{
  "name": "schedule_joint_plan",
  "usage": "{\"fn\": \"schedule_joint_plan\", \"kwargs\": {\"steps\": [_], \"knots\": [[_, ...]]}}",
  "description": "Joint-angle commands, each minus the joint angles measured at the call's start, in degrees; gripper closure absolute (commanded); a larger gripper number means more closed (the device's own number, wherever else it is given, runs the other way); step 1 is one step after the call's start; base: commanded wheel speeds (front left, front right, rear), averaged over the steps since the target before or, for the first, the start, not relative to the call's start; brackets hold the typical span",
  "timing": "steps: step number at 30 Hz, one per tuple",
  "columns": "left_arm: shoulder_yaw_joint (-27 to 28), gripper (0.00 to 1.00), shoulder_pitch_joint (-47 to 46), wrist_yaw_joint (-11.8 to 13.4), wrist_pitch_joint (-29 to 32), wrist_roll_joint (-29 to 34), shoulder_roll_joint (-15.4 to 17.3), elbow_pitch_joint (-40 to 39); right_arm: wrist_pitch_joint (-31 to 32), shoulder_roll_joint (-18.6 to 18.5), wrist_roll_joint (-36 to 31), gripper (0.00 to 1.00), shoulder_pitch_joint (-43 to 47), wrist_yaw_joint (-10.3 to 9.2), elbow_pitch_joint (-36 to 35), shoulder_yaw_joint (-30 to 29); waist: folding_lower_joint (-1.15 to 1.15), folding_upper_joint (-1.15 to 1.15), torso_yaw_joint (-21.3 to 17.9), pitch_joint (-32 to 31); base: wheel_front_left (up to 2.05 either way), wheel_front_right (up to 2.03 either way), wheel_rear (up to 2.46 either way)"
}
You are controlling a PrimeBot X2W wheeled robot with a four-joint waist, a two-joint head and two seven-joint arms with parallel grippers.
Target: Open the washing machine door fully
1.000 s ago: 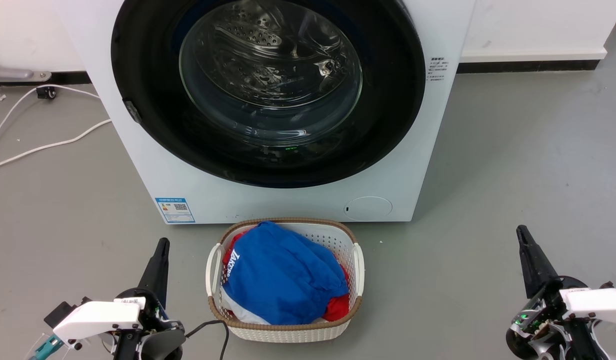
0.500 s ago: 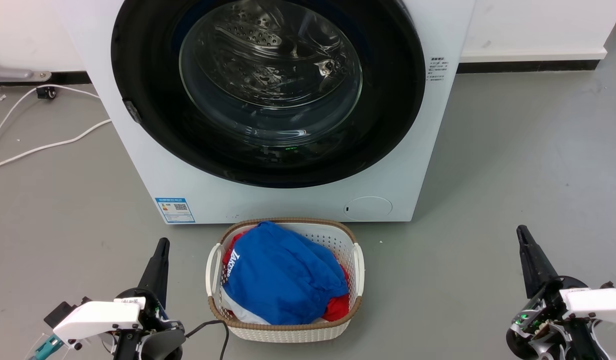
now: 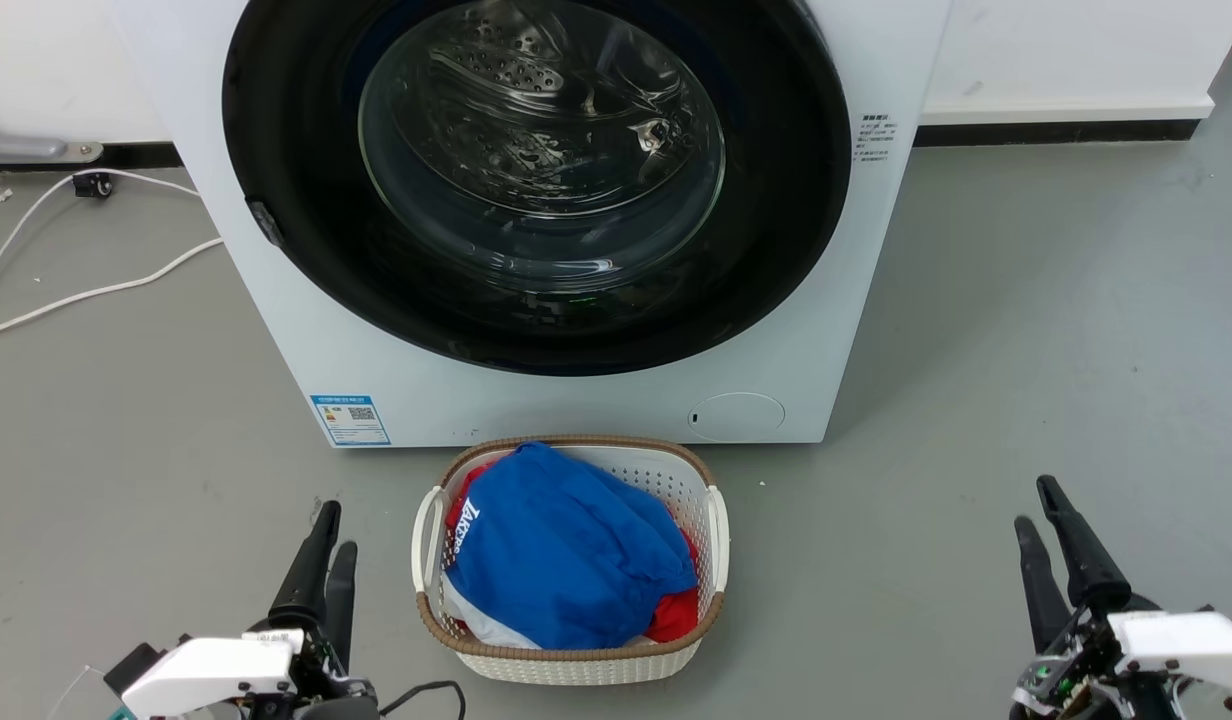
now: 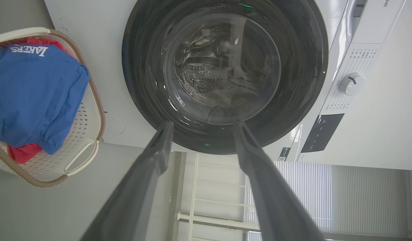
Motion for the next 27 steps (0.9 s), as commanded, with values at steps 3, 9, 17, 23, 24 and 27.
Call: {"fn": "schedule_joint_plan", "kwargs": {"steps": [3,9,17,23,24,27], "knots": [[-0.5,0.0,-0.1,0.0,-1.1,0.7,0.0,-1.3,-1.1,0.0,-1.2,0.0,0.2,0.0,-0.9,0.1,0.0,0.0,0.0,0.0,0.0,0.0,0.0],[-0.1,0.0,0.1,0.4,-2.9,5.3,0.0,-2.8,-2.8,0.0,-6.8,0.0,0.8,0.01,-2.5,-0.6,0.0,0.0,0.0,0.1,0.0,0.0,0.0],[-0.6,0.0,0.4,2.9,-5.0,15.2,0.0,-6.7,-4.9,0.0,-18.5,0.0,1.4,0.01,-6.8,-0.4,0.0,0.0,0.0,0.2,0.0,0.0,0.0],[-2.3,0.0,0.9,5.2,-6.5,24.0,0.1,-8.9,-6.3,0.1,-28.9,0.0,2.1,0.02,-10.5,0.8,0.0,0.0,0.1,0.3,0.0,0.0,0.0],[-2.6,0.0,1.0,5.5,-6.7,25.6,0.1,-9.1,-6.6,0.1,-30.3,0.0,2.2,0.02,-10.9,1.0,0.0,0.0,0.1,0.4,0.0,0.0,0.0],[-3.6,0.0,1.2,6.4,-7.4,29.9,0.1,-9.6,-7.2,0.1,-34.7,0.0,2.6,0.02,-12.0,1.7,0.0,0.0,0.1,0.4,0.0,0.0,0.0]]}}
